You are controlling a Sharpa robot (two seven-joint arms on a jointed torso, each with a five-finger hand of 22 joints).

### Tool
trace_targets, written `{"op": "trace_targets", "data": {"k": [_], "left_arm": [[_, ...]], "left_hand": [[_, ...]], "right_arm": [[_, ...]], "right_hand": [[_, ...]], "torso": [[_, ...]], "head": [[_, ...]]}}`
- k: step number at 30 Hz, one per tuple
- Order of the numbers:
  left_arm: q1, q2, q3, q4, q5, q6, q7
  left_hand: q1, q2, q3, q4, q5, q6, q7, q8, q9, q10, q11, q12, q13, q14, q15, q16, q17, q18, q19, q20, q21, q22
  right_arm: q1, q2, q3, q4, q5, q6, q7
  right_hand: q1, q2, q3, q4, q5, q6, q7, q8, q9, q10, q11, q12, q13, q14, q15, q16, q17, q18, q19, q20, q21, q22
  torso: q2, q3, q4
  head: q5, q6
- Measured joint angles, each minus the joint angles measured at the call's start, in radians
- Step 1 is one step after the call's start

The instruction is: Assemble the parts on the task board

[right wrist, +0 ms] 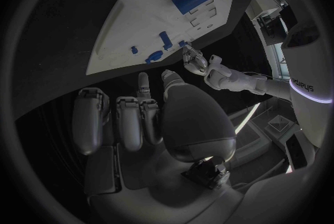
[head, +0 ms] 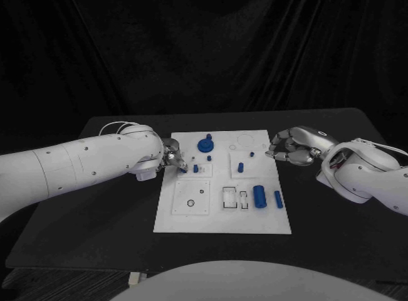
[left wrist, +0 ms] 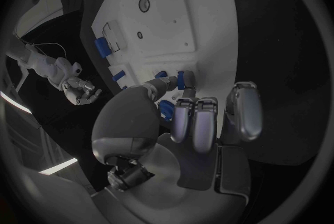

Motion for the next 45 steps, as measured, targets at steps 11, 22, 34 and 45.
{"op": "trace_targets", "data": {"k": [11, 22, 34, 45], "left_arm": [[-0.001, 0.009, -0.001, -0.015, -0.001, 0.008, -0.001], [-0.001, 0.012, -0.001, -0.022, -0.003, 0.012, -0.004], [-0.001, 0.015, 0.001, -0.025, -0.003, 0.018, -0.011], [-0.002, 0.009, 0.000, -0.023, -0.003, 0.015, -0.009]], "left_hand": [[-0.022, 0.022, -0.087, 0.030, -0.121, -0.005, -0.006, -0.009, -0.017, 0.000, 0.000, -0.004, 0.000, 0.000, 0.000, 0.000, 0.000, 0.000, -0.003, 0.003, -0.004, 0.000], [-0.036, 0.037, -0.147, 0.064, -0.198, -0.001, -0.002, -0.020, -0.031, 0.000, 0.000, -0.004, 0.000, 0.000, 0.000, 0.000, 0.000, 0.000, -0.003, 0.003, -0.004, 0.000], [-0.111, 0.050, -0.301, 0.171, -0.331, 0.006, 0.002, -0.031, -0.047, 0.000, 0.000, -0.004, 0.001, 0.004, 0.004, 0.000, 0.000, 0.000, -0.007, 0.007, -0.009, 0.000], [-0.250, 0.100, -0.446, 0.220, -0.345, 0.001, 0.007, -0.014, -0.032, -0.001, 0.006, -0.004, 0.001, 0.000, 0.007, 0.000, 0.000, 0.000, -0.007, 0.007, -0.009, 0.000]], "right_arm": [[0.000, -0.001, 0.000, 0.000, 0.000, 0.001, 0.000], [-0.003, -0.001, 0.000, -0.001, 0.000, 0.004, -0.001], [-0.008, -0.001, 0.000, -0.002, 0.000, 0.008, -0.001], [-0.010, 0.001, 0.000, -0.005, 0.000, 0.013, -0.002]], "right_hand": [[0.000, 0.000, 0.000, 0.000, 0.000, 0.000, 0.000, 0.000, 0.000, 0.000, 0.000, 0.000, 0.001, 0.000, 0.000, 0.000, 0.000, 0.000, 0.000, 0.000, 0.000, 0.000], [0.004, 0.004, 0.000, 0.000, 0.004, 0.000, 0.000, 0.000, -0.001, 0.000, 0.000, 0.000, 0.001, 0.000, 0.000, 0.000, 0.000, 0.000, 0.000, 0.000, 0.000, 0.000], [0.017, -0.001, 0.005, -0.005, 0.042, 0.004, 0.004, -0.008, -0.010, 0.000, 0.000, 0.000, 0.001, 0.000, 0.000, 0.000, 0.000, 0.000, 0.000, 0.000, -0.003, 0.000], [0.025, -0.001, 0.008, -0.008, 0.072, 0.011, 0.004, -0.010, -0.017, 0.000, 0.000, 0.000, 0.000, 0.000, 0.000, 0.000, 0.000, 0.000, 0.000, 0.000, -0.003, 0.000]], "torso": [[0.000, 0.0000, -0.0005], [0.000, -0.0001, -0.0003], [0.000, -0.0001, 0.0005], [0.000, -0.0001, 0.0005]], "head": [[-0.005, 0.000], [-0.006, 0.000], [-0.006, 0.000], [-0.002, 0.000]]}}
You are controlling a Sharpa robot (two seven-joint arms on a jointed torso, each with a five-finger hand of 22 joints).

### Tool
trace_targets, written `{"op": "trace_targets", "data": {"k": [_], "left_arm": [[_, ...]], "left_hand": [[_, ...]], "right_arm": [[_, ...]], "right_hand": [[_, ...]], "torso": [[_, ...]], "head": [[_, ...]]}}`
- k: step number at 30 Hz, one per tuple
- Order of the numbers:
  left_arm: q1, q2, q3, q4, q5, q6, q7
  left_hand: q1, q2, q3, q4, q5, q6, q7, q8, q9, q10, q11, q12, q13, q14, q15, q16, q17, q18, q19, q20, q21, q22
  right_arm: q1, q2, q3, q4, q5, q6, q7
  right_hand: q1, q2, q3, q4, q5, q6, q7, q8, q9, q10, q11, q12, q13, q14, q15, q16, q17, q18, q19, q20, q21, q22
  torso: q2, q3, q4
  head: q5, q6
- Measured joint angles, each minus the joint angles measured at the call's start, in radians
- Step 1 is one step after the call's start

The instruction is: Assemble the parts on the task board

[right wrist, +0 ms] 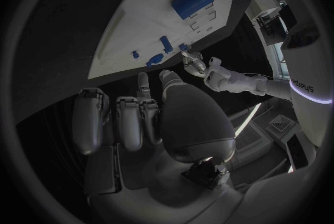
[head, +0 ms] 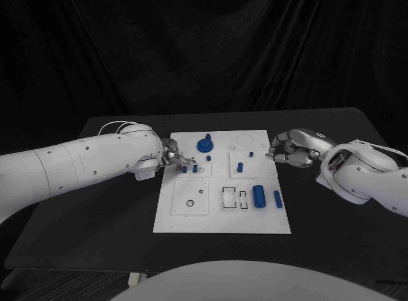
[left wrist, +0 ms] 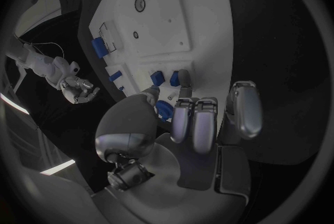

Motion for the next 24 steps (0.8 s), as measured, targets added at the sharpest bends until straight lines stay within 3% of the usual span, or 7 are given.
{"op": "trace_targets", "data": {"k": [3, 5, 9, 11, 15, 24], "left_arm": [[-0.001, -0.002, 0.000, 0.001, 0.000, -0.003, 0.002], [-0.001, -0.003, -0.001, 0.001, 0.001, -0.007, 0.004], [-0.003, -0.007, -0.001, 0.001, 0.001, -0.011, 0.007], [-0.003, -0.010, -0.002, 0.002, 0.001, -0.013, 0.008], [-0.003, -0.014, -0.002, 0.005, 0.001, -0.018, 0.014], [-0.005, -0.018, -0.003, 0.011, 0.000, -0.031, 0.029]], "left_hand": [[-0.025, 0.025, -0.032, 0.001, 0.005, 0.000, 0.000, 0.014, 0.010, 0.000, 0.000, 0.000, 0.000, 0.000, 0.000, 0.000, 0.000, 0.000, 0.000, 0.000, 0.000, 0.000], [-0.038, 0.039, -0.054, 0.001, 0.037, 0.000, 0.000, 0.026, 0.020, 0.000, 0.000, 0.000, 0.000, 0.000, 0.000, 0.000, 0.000, 0.000, 0.000, 0.000, 0.000, 0.000], [0.002, 0.078, -0.082, -0.003, 0.125, -0.004, -0.004, 0.041, 0.035, 0.000, 0.000, 0.000, 0.000, 0.000, 0.000, 0.000, 0.000, 0.000, 0.000, 0.000, 0.000, 0.000], [0.037, 0.085, -0.086, -0.002, 0.166, -0.013, -0.002, 0.048, 0.038, 0.000, 0.000, 0.000, 0.000, 0.000, 0.000, 0.000, 0.000, 0.010, 0.000, 0.000, -0.004, 0.001], [0.077, 0.102, -0.086, -0.001, 0.245, -0.018, -0.004, 0.054, 0.041, 0.000, 0.000, 0.000, 0.000, 0.000, 0.000, 0.000, 0.000, 0.010, 0.000, 0.000, -0.004, 0.001], [0.114, 0.107, -0.086, -0.001, 0.332, -0.024, -0.005, 0.060, 0.041, 0.000, 0.000, 0.000, 0.000, 0.000, 0.000, 0.000, 0.000, 0.009, 0.000, 0.000, -0.004, 0.001]], "right_arm": [[0.000, 0.001, 0.000, -0.001, 0.000, 0.001, 0.000], [0.000, 0.001, 0.000, -0.001, 0.000, 0.002, 0.000], [0.000, 0.002, 0.000, -0.002, 0.000, 0.004, 0.000], [0.000, 0.002, 0.000, -0.003, 0.000, 0.005, 0.000], [-0.001, 0.002, 0.000, -0.003, 0.000, 0.006, 0.000], [-0.001, 0.002, 0.000, -0.004, 0.000, 0.007, 0.000]], "right_hand": [[0.009, 0.000, 0.003, -0.003, 0.005, 0.000, 0.000, 0.000, -0.001, 0.000, 0.000, 0.000, 0.000, 0.000, 0.000, 0.000, 0.000, 0.000, 0.000, 0.000, 0.000, 0.000], [0.009, 0.000, 0.003, -0.003, 0.006, 0.000, 0.000, -0.004, -0.001, 0.000, 0.000, 0.000, 0.000, 0.000, 0.000, -0.004, 0.000, 0.000, 0.000, 0.000, 0.000, 0.000], [0.009, 0.000, 0.003, -0.003, 0.013, 0.000, 0.000, -0.004, -0.003, 0.000, 0.000, 0.000, 0.000, 0.000, 0.000, -0.004, 0.000, 0.000, 0.000, 0.000, 0.000, 0.000], [0.008, 0.000, 0.003, -0.003, 0.013, 0.000, 0.000, -0.004, -0.003, 0.000, 0.000, 0.000, 0.000, 0.000, 0.000, -0.004, 0.000, 0.000, 0.000, 0.000, -0.004, 0.000], [0.008, 0.000, 0.006, -0.006, 0.018, 0.000, 0.000, -0.004, -0.004, 0.000, 0.000, 0.000, 0.000, 0.000, 0.000, -0.004, 0.000, 0.000, 0.000, 0.000, -0.004, 0.000], [0.016, 0.000, 0.006, -0.006, 0.018, 0.000, 0.000, -0.004, -0.004, 0.000, 0.000, 0.000, 0.000, 0.000, 0.000, -0.004, 0.000, 0.000, 0.000, 0.000, -0.004, 0.001]], "torso": [[0.000, 0.0000, 0.0000], [0.000, 0.0000, 0.0000], [0.000, 0.0000, 0.0000], [0.000, 0.0000, 0.0000], [0.000, 0.0000, 0.0000], [0.000, 0.0000, 0.0001]], "head": [[0.001, 0.000], [0.001, 0.000], [0.002, 0.000], [0.002, 0.000], [0.002, 0.000], [0.002, 0.000]]}}
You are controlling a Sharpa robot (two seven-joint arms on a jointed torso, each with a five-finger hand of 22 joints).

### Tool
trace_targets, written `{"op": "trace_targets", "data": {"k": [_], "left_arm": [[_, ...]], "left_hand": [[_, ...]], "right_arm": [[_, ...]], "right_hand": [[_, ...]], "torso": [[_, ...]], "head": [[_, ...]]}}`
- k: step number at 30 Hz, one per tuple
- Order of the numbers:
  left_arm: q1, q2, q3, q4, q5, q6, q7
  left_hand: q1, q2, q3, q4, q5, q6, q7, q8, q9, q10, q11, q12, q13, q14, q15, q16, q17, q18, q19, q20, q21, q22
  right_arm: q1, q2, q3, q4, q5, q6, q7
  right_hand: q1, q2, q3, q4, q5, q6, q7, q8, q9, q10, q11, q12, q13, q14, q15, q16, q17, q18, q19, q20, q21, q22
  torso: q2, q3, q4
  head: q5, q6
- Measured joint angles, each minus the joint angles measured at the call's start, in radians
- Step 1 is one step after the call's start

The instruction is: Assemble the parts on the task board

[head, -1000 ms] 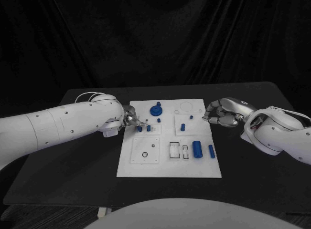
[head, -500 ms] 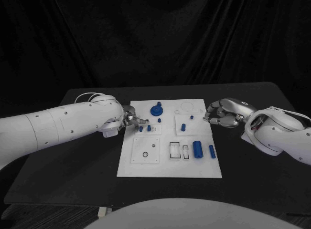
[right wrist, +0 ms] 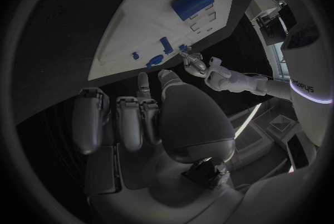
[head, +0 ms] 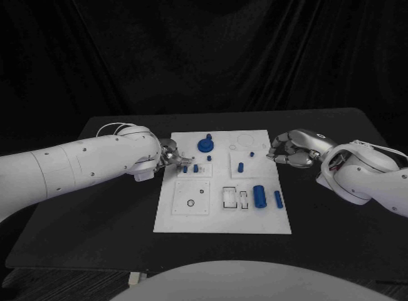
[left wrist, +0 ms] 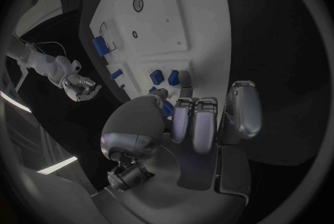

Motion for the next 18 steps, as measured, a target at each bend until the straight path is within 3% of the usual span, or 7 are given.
{"op": "trace_targets", "data": {"k": [7, 10, 12, 13, 15, 17, 18], "left_arm": [[0.003, -0.026, -0.002, 0.023, 0.000, -0.043, 0.022], [0.024, -0.036, -0.002, 0.031, 0.000, -0.073, 0.046], [0.039, -0.041, 0.000, 0.036, -0.002, -0.092, 0.074], [0.047, -0.044, 0.000, 0.042, -0.007, -0.105, 0.096], [0.056, -0.047, 0.000, 0.049, -0.025, -0.124, 0.137], [0.063, -0.048, 0.000, 0.054, -0.066, -0.148, 0.192], [0.065, -0.048, 0.000, 0.054, -0.091, -0.158, 0.217]], "left_hand": [[0.044, -0.038, -0.019, -0.003, -0.028, -0.002, -0.002, 0.025, 0.011, 0.000, 0.000, 0.000, 0.000, 0.000, 0.000, 0.000, 0.000, 0.000, 0.000, 0.000, 0.005, 0.000], [0.151, -0.076, -0.018, -0.034, -0.053, -0.049, -0.002, 0.042, 0.032, 0.000, 0.000, -0.013, 0.000, 0.000, 0.000, 0.000, 0.000, 0.000, -0.005, 0.000, -0.002, 0.000], [0.244, -0.089, 0.005, -0.068, -0.078, -0.118, 0.016, 0.030, 0.034, -0.035, 0.013, -0.076, 0.000, 0.000, 0.004, -0.020, 0.000, 0.001, -0.038, 0.006, -0.041, 0.000], [0.311, -0.098, 0.024, -0.087, -0.125, -0.185, 0.039, 0.004, 0.010, -0.176, 0.029, -0.203, -0.008, -0.059, 0.023, -0.084, 0.000, 0.018, -0.085, 0.017, -0.090, 0.000], [0.381, -0.110, 0.055, -0.092, -0.193, -0.252, 0.061, -0.035, -0.054, -0.500, 0.052, -0.524, -0.203, -0.256, 0.044, -0.231, -0.095, 0.023, -0.163, 0.034, -0.165, 0.000], [0.425, -0.129, 0.079, -0.085, -0.243, -0.293, 0.062, -0.079, -0.133, -0.655, 0.078, -0.731, -0.339, -0.454, 0.070, -0.407, -0.285, 0.038, -0.231, 0.048, -0.236, 0.000], [0.445, -0.148, 0.088, -0.078, -0.271, -0.313, 0.055, -0.119, -0.213, -0.744, 0.095, -0.866, -0.444, -0.521, 0.090, -0.527, -0.401, 0.038, -0.251, 0.058, -0.260, 0.000]], "right_arm": [[0.000, -0.010, 0.000, 0.003, 0.000, -0.001, 0.000], [0.000, -0.012, 0.000, 0.004, 0.000, -0.001, 0.000], [0.000, -0.013, 0.000, 0.004, 0.000, -0.001, 0.000], [0.000, -0.013, 0.000, 0.004, 0.000, -0.001, 0.000], [0.000, -0.013, 0.000, 0.004, 0.000, -0.001, 0.000], [0.000, -0.013, 0.000, 0.005, 0.000, -0.002, 0.000], [0.000, -0.013, 0.000, 0.005, 0.000, -0.002, 0.000]], "right_hand": [[0.000, 0.000, 0.000, 0.000, 0.004, 0.000, 0.000, 0.000, -0.001, 0.000, 0.000, 0.000, 0.000, 0.000, 0.000, 0.000, 0.000, 0.000, 0.000, 0.000, 0.000, 0.000], [0.000, 0.000, 0.000, 0.000, 0.004, 0.000, 0.000, 0.000, -0.001, 0.000, 0.000, 0.000, 0.000, 0.000, 0.000, 0.000, 0.000, 0.000, 0.000, 0.000, 0.000, 0.000], [0.000, 0.000, 0.000, 0.000, 0.004, 0.000, 0.000, 0.000, -0.001, 0.000, 0.000, 0.000, 0.000, 0.000, 0.000, 0.000, 0.000, 0.000, 0.000, 0.000, 0.000, 0.000], [0.000, 0.000, 0.000, 0.000, 0.004, 0.000, 0.000, 0.000, -0.001, 0.000, 0.000, 0.000, 0.000, 0.000, 0.000, 0.000, 0.000, 0.000, 0.000, 0.000, 0.000, 0.000], [0.000, 0.000, 0.000, 0.000, 0.004, 0.000, 0.000, 0.000, -0.001, 0.000, 0.000, 0.000, 0.000, 0.000, 0.000, 0.000, 0.000, 0.000, 0.000, 0.000, 0.000, 0.000], [0.000, 0.000, 0.002, 0.002, 0.004, 0.000, 0.000, 0.000, -0.001, 0.000, 0.000, 0.000, 0.000, 0.000, 0.000, 0.000, 0.000, 0.000, 0.000, 0.000, 0.000, 0.000], [0.000, 0.000, 0.003, 0.003, 0.004, 0.000, 0.000, 0.000, -0.001, 0.000, 0.000, 0.000, 0.000, 0.000, 0.000, 0.000, 0.000, 0.000, 0.000, 0.000, 0.000, 0.000]], "torso": [[0.000, 0.0000, 0.0000], [0.000, 0.0000, 0.0000], [0.000, 0.0000, 0.0000], [0.000, 0.0000, -0.0001], [0.000, 0.0000, -0.0001], [-0.001, 0.0000, -0.0001], [-0.001, 0.0000, -0.0003]], "head": [[-0.001, 0.000], [-0.002, 0.000], [-0.004, 0.000], [-0.004, 0.000], [-0.006, 0.000], [-0.007, 0.000], [-0.007, 0.000]]}}
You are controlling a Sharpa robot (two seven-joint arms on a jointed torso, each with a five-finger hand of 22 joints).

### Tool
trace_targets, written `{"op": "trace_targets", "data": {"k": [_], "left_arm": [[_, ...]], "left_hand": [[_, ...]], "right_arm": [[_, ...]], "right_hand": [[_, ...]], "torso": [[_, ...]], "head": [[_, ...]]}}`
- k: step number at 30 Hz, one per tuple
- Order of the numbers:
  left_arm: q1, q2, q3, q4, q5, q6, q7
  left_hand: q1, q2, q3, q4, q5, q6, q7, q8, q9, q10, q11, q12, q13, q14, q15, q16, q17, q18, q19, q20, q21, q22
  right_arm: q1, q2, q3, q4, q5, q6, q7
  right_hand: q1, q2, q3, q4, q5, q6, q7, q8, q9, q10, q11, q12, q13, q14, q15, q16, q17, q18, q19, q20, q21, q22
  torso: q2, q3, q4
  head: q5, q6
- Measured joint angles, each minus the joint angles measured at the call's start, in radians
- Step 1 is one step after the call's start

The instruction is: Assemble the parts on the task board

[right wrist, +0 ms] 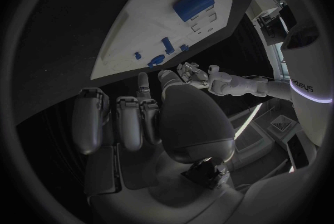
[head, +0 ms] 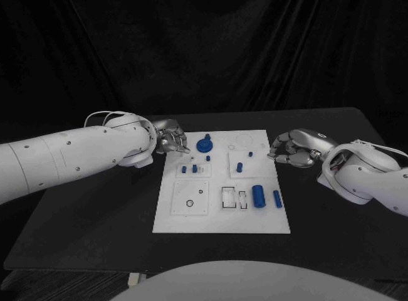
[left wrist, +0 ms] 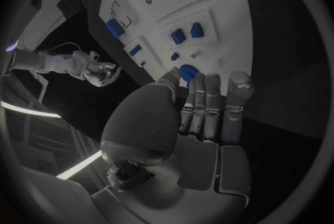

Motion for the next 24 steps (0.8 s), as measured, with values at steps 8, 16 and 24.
{"op": "trace_targets", "data": {"k": [8, 16, 24], "left_arm": [[0.004, 0.045, 0.000, -0.035, -0.298, -0.076, 0.205], [-0.040, 0.131, -0.001, -0.129, -0.532, -0.103, 0.326], [-0.064, 0.181, -0.001, -0.203, -0.613, -0.106, 0.371]], "left_hand": [[0.064, -0.029, 0.008, -0.040, -0.023, -0.025, -0.081, -0.070, -0.403, -0.263, -0.081, -0.309, -0.380, 0.082, -0.054, -0.171, -0.219, 0.031, 0.019, -0.001, -0.079, 0.000], [0.089, -0.033, 0.013, -0.111, -0.023, 0.027, -0.146, -0.070, -0.576, -0.242, -0.115, -0.306, -0.556, 0.113, -0.077, -0.152, -0.248, 0.032, 0.085, -0.016, -0.114, 0.000], [0.097, -0.033, 0.025, -0.136, -0.007, 0.109, -0.129, -0.062, -0.641, -0.144, -0.112, -0.260, -0.607, 0.146, -0.086, -0.058, -0.224, 0.031, 0.142, -0.024, -0.059, 0.000]], "right_arm": [[0.000, 0.001, 0.000, 0.004, 0.001, -0.003, 0.002], [0.000, 0.002, 0.000, 0.007, 0.003, -0.003, 0.002], [0.000, 0.004, 0.000, 0.008, 0.003, -0.003, 0.002]], "right_hand": [[0.000, 0.000, 0.000, 0.000, 0.000, 0.000, 0.000, 0.000, 0.000, 0.000, 0.000, 0.000, 0.000, 0.000, 0.000, 0.000, 0.000, 0.000, 0.000, 0.000, 0.000, 0.000], [0.000, 0.000, 0.003, -0.003, 0.000, 0.000, 0.000, 0.000, -0.001, 0.000, 0.000, 0.000, 0.000, 0.000, 0.000, 0.000, 0.000, 0.000, 0.000, 0.000, 0.000, 0.000], [0.000, 0.000, 0.003, -0.003, 0.000, 0.000, 0.000, 0.000, -0.001, 0.000, 0.000, 0.000, 0.000, 0.000, 0.000, 0.000, 0.000, 0.000, 0.000, 0.000, 0.000, 0.000]], "torso": [[-0.001, 0.0000, -0.0004], [0.001, 0.0000, -0.0004], [0.002, -0.0006, -0.0001]], "head": [[0.001, 0.000], [0.005, 0.000], [-0.001, 0.000]]}}
